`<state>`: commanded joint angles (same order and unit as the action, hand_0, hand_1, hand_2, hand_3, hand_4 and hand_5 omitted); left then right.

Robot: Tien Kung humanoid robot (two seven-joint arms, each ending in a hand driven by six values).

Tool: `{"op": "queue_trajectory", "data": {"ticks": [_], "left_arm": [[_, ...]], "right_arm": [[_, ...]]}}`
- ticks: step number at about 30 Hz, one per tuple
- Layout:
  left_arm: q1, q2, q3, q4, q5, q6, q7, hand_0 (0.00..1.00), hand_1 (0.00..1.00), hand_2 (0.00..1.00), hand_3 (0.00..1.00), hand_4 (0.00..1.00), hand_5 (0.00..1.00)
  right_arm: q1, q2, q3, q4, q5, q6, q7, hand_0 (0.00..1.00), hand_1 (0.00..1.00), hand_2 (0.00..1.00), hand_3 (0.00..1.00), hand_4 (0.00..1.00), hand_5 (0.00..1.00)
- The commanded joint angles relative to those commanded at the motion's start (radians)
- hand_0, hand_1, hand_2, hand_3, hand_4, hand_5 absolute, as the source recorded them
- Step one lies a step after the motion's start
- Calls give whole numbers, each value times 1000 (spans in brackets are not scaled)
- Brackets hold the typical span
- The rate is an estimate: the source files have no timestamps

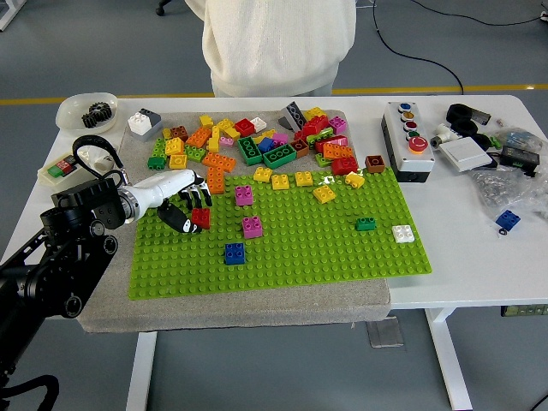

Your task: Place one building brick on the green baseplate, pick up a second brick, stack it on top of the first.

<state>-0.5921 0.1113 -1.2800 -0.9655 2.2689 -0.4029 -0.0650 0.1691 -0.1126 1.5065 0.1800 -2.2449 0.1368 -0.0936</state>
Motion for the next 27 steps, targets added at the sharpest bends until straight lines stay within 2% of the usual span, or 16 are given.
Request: {"op": "queue_trajectory", "data": {"ticks": [6, 27], "left_arm": [[2, -2, -9, -5, 0, 16, 5, 545, 462, 472, 532, 953, 2], [4, -5, -12, -5, 0, 17, 9, 528, 463, 474, 538, 944, 2]], "right_arm": [[1, 0, 1, 0, 0, 0, 0, 741, 646, 715, 610, 831, 404], [0, 1, 3, 0, 5, -1, -1, 741, 646, 715, 609, 830, 404]]}}
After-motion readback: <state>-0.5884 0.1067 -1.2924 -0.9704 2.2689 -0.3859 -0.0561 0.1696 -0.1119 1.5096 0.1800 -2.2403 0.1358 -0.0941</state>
